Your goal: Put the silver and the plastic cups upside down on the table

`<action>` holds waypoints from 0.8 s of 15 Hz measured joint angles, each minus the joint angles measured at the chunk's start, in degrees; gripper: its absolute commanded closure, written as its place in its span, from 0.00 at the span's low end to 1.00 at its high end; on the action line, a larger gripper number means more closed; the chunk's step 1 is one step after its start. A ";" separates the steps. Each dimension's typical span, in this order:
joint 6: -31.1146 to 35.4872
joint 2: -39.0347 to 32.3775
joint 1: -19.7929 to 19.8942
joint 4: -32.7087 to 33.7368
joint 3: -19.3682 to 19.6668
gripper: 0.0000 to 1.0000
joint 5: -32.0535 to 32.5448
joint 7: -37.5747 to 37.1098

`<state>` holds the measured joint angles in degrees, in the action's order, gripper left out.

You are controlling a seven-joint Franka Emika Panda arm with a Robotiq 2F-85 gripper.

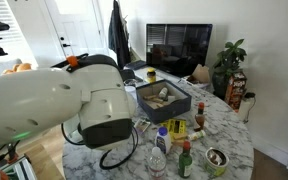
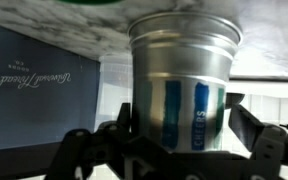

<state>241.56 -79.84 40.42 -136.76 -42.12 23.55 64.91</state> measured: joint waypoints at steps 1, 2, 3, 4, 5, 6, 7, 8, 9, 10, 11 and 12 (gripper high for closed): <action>0.00 1.11 0.00 -1.76 -0.21 0.00 -2.50 0.67; 0.00 2.48 0.02 -3.53 -0.67 0.00 -5.13 1.41; 0.01 4.16 0.03 -5.39 -1.41 0.00 -8.06 2.07; 0.01 6.12 0.03 -7.29 -2.47 0.00 -11.42 2.68; 0.01 8.47 0.03 -9.41 -3.90 0.00 -15.10 3.14; 0.01 10.90 0.03 -11.45 -5.49 0.00 -18.89 3.25; -0.03 13.69 0.03 -13.59 -7.36 0.00 -23.07 3.26; -0.47 16.55 0.13 -15.72 -9.49 0.00 -27.31 3.25; -1.54 19.35 0.43 -17.68 -11.86 0.00 -31.58 3.22; -3.24 22.09 0.96 -19.42 -14.39 0.00 -35.86 3.22; -5.43 24.89 1.53 -20.89 -16.70 0.00 -40.18 3.22; -8.69 27.80 1.67 -21.34 -18.52 0.00 -44.38 3.22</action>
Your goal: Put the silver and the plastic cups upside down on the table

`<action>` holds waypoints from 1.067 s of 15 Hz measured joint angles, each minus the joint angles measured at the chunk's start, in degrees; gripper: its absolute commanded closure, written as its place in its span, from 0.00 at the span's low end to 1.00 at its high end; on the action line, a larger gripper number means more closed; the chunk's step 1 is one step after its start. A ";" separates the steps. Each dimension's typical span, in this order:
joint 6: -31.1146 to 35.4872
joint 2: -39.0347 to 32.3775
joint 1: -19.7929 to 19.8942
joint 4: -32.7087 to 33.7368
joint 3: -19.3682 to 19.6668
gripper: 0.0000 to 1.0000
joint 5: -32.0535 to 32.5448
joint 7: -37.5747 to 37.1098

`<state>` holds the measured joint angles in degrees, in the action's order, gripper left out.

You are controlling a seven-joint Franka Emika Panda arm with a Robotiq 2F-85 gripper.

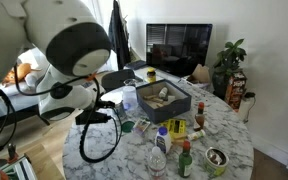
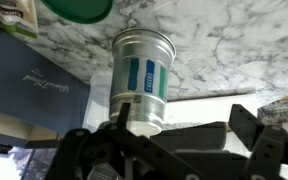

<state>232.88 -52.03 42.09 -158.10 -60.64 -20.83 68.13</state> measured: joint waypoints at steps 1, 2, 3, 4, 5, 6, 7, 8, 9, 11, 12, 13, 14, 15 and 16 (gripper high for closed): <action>-3.83 2.90 -0.05 0.37 -1.58 0.00 -4.18 0.00; -6.97 5.72 -0.24 0.86 -2.96 0.00 -8.31 0.00; -9.51 8.43 -0.54 1.32 -4.14 0.00 -12.33 0.00; -11.92 11.27 -0.76 1.58 -5.53 0.00 -16.60 -0.01; -14.58 14.13 -0.85 1.85 -7.16 0.00 -20.91 -0.09; -17.69 16.74 -0.85 2.40 -8.88 0.00 -24.92 -0.19; -21.55 19.58 -0.81 3.23 -10.85 0.00 -29.19 -0.22; -25.49 22.40 -0.80 4.23 -12.67 0.00 -33.36 -0.22; -29.42 25.12 -0.68 5.34 -14.58 0.00 -37.38 -0.12; -37.03 30.72 0.01 7.60 -18.34 0.00 -43.87 0.15; -40.28 33.65 0.34 8.54 -19.54 0.00 -45.80 0.16; -42.73 36.59 0.55 9.21 -20.21 0.00 -46.90 0.16; -44.16 39.28 0.56 9.40 -20.33 0.00 -47.17 0.05; -45.11 41.86 0.56 9.32 -20.30 0.00 -47.18 -0.18; -46.09 44.39 0.57 9.15 -20.21 0.00 -47.12 -0.43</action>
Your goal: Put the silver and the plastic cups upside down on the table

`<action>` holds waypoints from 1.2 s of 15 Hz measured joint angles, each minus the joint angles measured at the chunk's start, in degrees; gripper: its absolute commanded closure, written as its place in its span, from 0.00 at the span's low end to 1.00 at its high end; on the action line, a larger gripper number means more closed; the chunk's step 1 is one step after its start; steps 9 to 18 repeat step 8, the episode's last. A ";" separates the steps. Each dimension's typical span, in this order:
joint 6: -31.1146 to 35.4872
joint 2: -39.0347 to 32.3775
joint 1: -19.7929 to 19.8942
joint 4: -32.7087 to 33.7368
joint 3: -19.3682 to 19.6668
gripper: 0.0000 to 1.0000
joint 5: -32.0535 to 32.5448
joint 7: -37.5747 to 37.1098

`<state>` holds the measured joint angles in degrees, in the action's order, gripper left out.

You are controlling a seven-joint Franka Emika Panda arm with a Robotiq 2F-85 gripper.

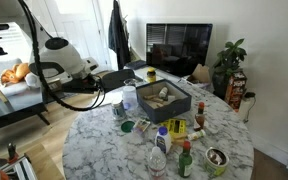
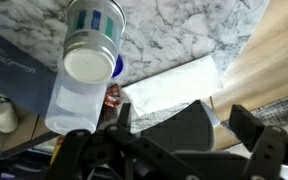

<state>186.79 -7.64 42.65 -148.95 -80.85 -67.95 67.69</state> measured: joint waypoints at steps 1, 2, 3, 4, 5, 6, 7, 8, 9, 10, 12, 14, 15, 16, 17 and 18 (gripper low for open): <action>-0.79 2.43 0.00 -0.29 0.10 0.00 0.20 -0.49; -1.51 4.86 0.00 -0.68 0.22 0.00 0.58 -1.27; -2.63 7.37 0.05 -1.06 0.27 0.00 1.11 -2.18; -2.92 8.73 0.01 -1.12 0.21 0.00 1.11 -2.52; -2.92 8.89 -0.05 -1.05 0.13 0.00 1.09 -2.52; -2.92 8.68 -0.02 -1.00 0.15 0.00 1.09 -2.52; -2.91 8.33 0.05 -0.97 0.23 0.00 1.09 -2.49; -2.90 8.08 0.07 -0.97 0.26 0.00 1.09 -2.48; -2.90 8.08 0.07 -0.97 0.26 0.00 1.09 -2.48; -2.90 8.08 0.07 -0.97 0.26 0.00 1.09 -2.48; -2.90 8.08 0.07 -0.97 0.26 0.00 1.09 -2.48; -2.90 8.08 0.07 -0.97 0.26 0.00 1.09 -2.48; -2.90 8.08 0.07 -0.97 0.26 0.00 1.09 -2.48; -2.90 8.08 0.07 -0.97 0.26 0.00 1.09 -2.48; -2.90 8.08 0.07 -0.97 0.26 0.00 1.09 -2.48; -2.90 8.08 0.07 -0.97 0.26 0.00 1.09 -2.48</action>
